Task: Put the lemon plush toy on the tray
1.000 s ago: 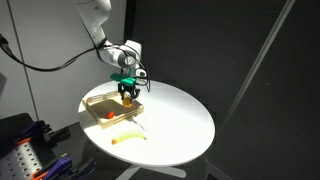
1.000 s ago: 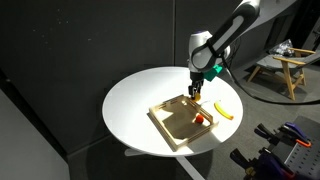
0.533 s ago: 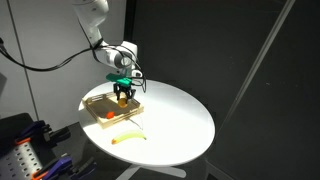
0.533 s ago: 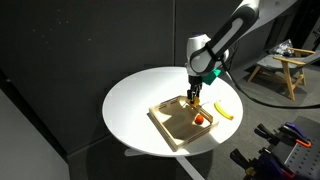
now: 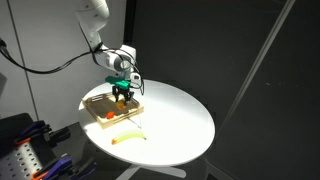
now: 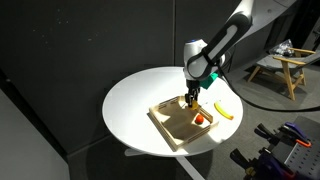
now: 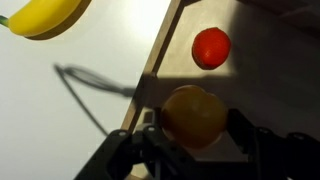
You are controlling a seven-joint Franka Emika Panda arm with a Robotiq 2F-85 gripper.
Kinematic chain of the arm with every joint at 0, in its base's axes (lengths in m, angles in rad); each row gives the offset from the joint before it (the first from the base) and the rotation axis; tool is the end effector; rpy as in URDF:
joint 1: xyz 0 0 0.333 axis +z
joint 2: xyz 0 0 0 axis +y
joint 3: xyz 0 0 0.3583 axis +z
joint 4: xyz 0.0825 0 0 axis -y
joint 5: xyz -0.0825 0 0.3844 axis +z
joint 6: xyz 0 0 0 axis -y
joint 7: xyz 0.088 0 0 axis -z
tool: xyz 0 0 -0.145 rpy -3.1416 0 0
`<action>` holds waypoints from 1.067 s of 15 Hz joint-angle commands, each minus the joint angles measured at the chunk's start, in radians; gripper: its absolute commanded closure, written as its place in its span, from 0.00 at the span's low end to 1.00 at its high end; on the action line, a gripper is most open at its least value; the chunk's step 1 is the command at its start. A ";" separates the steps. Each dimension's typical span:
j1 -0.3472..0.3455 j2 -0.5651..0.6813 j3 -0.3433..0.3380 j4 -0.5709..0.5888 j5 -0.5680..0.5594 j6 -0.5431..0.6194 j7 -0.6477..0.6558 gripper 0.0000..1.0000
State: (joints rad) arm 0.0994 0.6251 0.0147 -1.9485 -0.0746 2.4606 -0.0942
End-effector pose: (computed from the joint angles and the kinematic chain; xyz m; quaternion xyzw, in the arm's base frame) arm 0.6202 0.0693 0.1417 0.9894 0.1327 -0.0561 0.0180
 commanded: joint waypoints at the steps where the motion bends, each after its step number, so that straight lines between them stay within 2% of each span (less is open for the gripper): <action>1: 0.006 0.043 -0.006 0.058 -0.023 -0.001 0.040 0.58; 5: 0.006 0.070 -0.011 0.086 -0.023 -0.003 0.049 0.58; 6: 0.005 0.077 -0.013 0.091 -0.022 -0.006 0.051 0.41; 7: 0.006 0.082 -0.015 0.095 -0.023 -0.006 0.052 0.08; 8: 0.005 0.087 -0.017 0.097 -0.023 -0.010 0.054 0.09; 10: 0.002 0.091 -0.022 0.098 -0.022 -0.014 0.057 0.00; 16: -0.001 0.044 -0.061 0.068 -0.026 -0.050 0.092 0.00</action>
State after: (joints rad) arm 0.0993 0.7087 -0.0264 -1.8722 -0.0747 2.4569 -0.0533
